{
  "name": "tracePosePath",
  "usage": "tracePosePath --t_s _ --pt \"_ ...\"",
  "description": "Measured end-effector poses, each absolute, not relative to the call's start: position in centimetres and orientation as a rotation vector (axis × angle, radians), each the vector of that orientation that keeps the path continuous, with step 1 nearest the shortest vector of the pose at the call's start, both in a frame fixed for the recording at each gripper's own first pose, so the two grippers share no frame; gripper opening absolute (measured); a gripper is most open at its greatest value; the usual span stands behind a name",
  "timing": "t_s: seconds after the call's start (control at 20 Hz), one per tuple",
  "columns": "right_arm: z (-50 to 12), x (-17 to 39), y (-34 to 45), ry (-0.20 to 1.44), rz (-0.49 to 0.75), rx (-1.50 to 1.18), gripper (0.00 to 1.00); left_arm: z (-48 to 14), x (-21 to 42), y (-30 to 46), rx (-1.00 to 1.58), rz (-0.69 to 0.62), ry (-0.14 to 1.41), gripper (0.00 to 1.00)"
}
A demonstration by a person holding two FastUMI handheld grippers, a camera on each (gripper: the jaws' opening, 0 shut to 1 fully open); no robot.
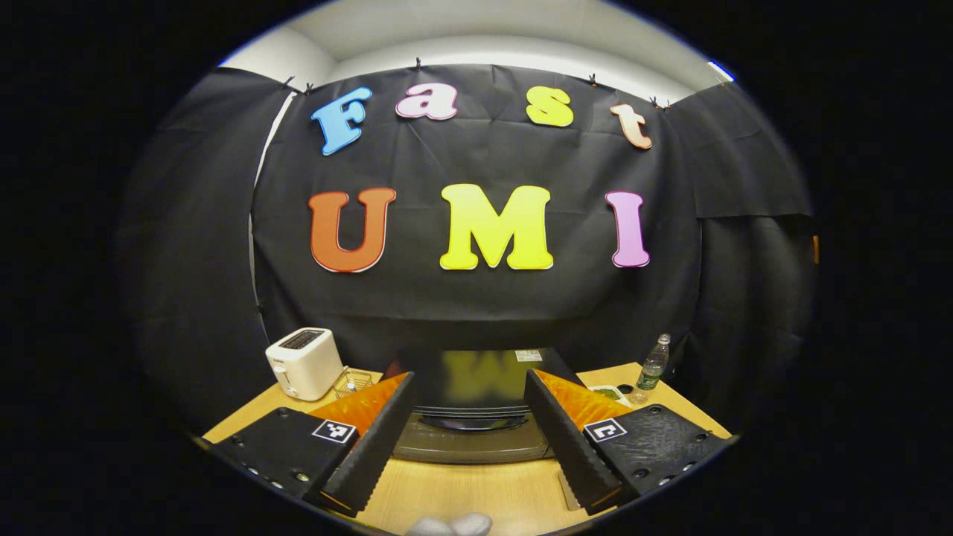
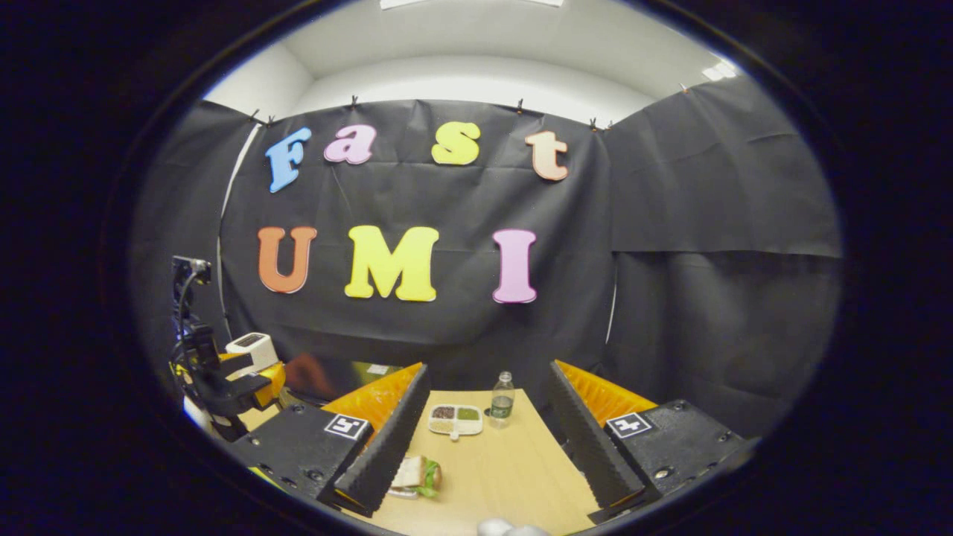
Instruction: Open the electric oven with the left hand, put the food in, and close the electric oven.
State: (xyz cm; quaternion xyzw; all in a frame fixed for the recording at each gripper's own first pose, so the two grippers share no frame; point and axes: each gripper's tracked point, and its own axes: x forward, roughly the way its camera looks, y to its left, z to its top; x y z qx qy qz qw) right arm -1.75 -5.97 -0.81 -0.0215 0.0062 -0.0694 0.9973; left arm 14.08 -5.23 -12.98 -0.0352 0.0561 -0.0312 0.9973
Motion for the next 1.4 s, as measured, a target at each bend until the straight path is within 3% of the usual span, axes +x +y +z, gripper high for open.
tracePosePath --t_s 0.05,0.1,0.15,0.2,0.25,0.35,0.4,0.45,0.5,0.55,0.65,0.7,0.75,0.8,1.0,1.05,1.3,1.4 --pt "-0.8 -2.1 -6.4 0.015 -0.153 -0.051 1.0 -13.8 15.1 -5.4 -0.069 -0.061 0.119 0.95" --pt "-1.1 -2.4 -6.9 0.021 -0.172 -0.06 1.0 -15.0 16.0 -5.7 -0.067 -0.059 0.14 0.95" --pt "-1.3 -2.6 -7.3 0.027 -0.185 -0.069 0.91 -15.9 16.8 -5.9 -0.066 -0.06 0.15 0.95" --pt "-1.4 -2.9 -7.7 0.033 -0.2 -0.076 1.0 -16.9 17.5 -6.0 -0.061 -0.058 0.159 0.95" --pt "-1.4 -3.1 -8.0 0.037 -0.212 -0.08 0.92 -18.2 18.2 -6.3 -0.06 -0.054 0.186 0.95" --pt "-1.5 -3.3 -8.8 0.043 -0.239 -0.094 0.92 -20.3 19.5 -6.5 -0.048 -0.046 0.213 0.95" --pt "-1.5 -3.4 -9.3 0.039 -0.251 -0.096 1.0 -21.2 20.0 -6.5 -0.044 -0.043 0.231 0.95" --pt "-1.6 -3.4 -9.5 0.047 -0.262 -0.099 0.92 -21.9 20.5 -6.7 -0.038 -0.041 0.239 0.95" --pt "-2.0 -3.7 -9.5 0.053 -0.267 -0.1 1.0 -22.6 21.0 -6.7 -0.028 -0.038 0.251 0.95" --pt "-2.1 -3.8 -9.6 0.057 -0.27 -0.102 0.92 -23.3 21.3 -6.6 -0.022 -0.036 0.262 0.95" --pt "-2.3 -3.8 -10.0 0.067 -0.277 -0.109 0.93 -24.1 21.7 -6.3 -0.014 -0.024 0.288 0.96" --pt "-2.5 -3.9 -10.0 0.071 -0.277 -0.11 1.0 -23.7 21.8 -6.3 -0.013 -0.024 0.274 0.99" --pt "-2.5 -3.9 -10.0 0.077 -0.277 -0.11 1.0 -24.1 21.9 -6.4 -0.011 -0.022 0.289 0.99" --pt "-2.7 -3.8 -10.1 0.08 -0.274 -0.108 0.95 -24.1 21.7 -6.3 -0.008 -0.022 0.284 0.98" --pt "-2.6 -3.5 -10.1 0.072 -0.261 -0.107 0.95 -24.2 21.0 -6.3 -0.007 -0.023 0.293 0.99" --pt "-2.7 -3.5 -9.9 0.074 -0.256 -0.106 1.0 -24.2 20.7 -6.4 -0.006 -0.024 0.292 0.99" --pt "-4.0 -3.6 -9.0 0.094 -0.223 -0.1 1.0 -25.1 17.4 -6.2 -0.005 -0.03 0.31 0.99" --pt "-4.2 -3.8 -8.6 0.099 -0.206 -0.096 0.96 -25.9 15.6 -6.3 -0.001 -0.035 0.326 0.99"
